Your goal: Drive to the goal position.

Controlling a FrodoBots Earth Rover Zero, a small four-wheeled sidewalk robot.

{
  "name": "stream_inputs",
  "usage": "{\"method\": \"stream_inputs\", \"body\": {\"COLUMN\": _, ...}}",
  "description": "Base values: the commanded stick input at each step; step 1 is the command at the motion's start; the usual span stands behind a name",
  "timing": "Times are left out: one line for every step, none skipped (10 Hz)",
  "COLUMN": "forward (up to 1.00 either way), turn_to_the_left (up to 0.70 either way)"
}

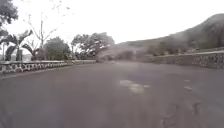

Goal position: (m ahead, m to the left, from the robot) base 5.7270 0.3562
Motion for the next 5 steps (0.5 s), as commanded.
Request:
{"method": "stream_inputs", "body": {"forward": 0.7, "turn_to_the_left": 0.0}}
{"method": "stream_inputs", "body": {"forward": 0.7, "turn_to_the_left": 0.0}}
{"method": "stream_inputs", "body": {"forward": 0.7, "turn_to_the_left": 0.0}}
{"method": "stream_inputs", "body": {"forward": 0.7, "turn_to_the_left": 0.0}}
{"method": "stream_inputs", "body": {"forward": 0.7, "turn_to_the_left": 0.0}}
